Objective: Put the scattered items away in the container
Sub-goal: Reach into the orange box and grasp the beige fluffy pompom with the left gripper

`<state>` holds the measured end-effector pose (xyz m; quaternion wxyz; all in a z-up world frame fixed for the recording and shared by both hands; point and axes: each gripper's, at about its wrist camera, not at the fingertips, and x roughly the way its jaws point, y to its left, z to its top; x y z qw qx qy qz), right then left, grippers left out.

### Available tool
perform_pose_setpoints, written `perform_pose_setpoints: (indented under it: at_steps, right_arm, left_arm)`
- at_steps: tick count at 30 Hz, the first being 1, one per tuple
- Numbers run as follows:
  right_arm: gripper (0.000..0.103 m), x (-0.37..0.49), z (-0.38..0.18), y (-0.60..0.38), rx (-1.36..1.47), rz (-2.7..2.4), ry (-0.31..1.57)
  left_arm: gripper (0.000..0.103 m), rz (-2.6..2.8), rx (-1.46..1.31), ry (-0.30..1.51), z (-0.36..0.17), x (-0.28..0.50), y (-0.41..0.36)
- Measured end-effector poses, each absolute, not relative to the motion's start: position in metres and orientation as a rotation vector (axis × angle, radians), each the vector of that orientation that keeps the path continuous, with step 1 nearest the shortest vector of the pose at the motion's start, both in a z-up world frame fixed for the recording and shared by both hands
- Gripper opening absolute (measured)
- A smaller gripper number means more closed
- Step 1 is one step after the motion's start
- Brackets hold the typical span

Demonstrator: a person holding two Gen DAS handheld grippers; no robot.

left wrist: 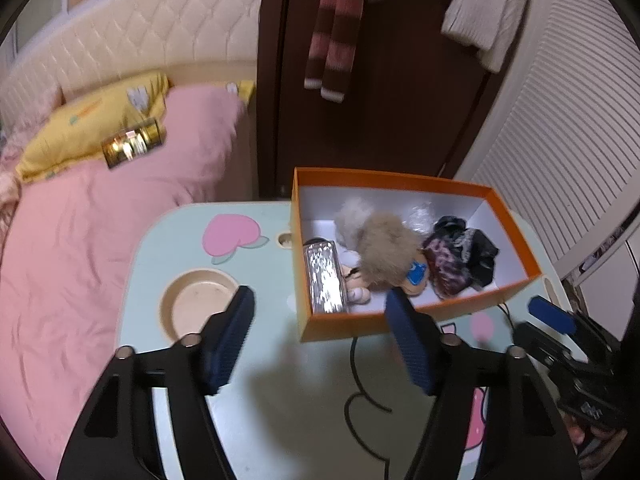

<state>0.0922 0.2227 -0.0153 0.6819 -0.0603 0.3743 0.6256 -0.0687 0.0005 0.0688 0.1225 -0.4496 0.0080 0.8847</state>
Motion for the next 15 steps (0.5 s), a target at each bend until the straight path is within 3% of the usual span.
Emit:
perform_pose_setpoints:
  at_steps: [1, 3, 7, 8, 9, 10, 15]
  right_arm:
    - [0.061, 0.096, -0.016, 0.222, -0.120, 1.404, 0.853]
    - [0.061, 0.108, -0.013, 0.223, -0.101, 1.407, 0.879]
    - [0.061, 0.123, -0.013, 0.211, -0.061, 1.400, 0.909]
    - [0.061, 0.124, -0.014, 0.211, -0.057, 1.397, 0.911]
    - [0.061, 0.126, -0.014, 0.211, -0.056, 1.392, 0.915]
    - [0.061, 0.127, -0.015, 0.212, -0.054, 1.389, 0.922]
    - [0.061, 0.132, -0.022, 0.215, -0.031, 1.375, 0.959]
  left_arm:
    - [0.062, 2.585, -1.325, 0.032, 0.067, -0.074, 0.004]
    - [0.051, 2.579, -1.327, 0.010, 0.061, -0.079, 0.009]
    - [0.051, 2.570, -1.374, 0.005, 0.052, -0.085, 0.018]
    - [0.044, 2.576, -1.373, -0.009, 0.053, -0.084, 0.018]
    - [0.032, 2.577, -1.372, -0.024, 0.053, -0.084, 0.017]
    - [0.029, 2.576, -1.372, -0.037, 0.054, -0.083, 0.017]
    - [0.029, 2.566, -1.386, -0.039, 0.056, -0.085, 0.018]
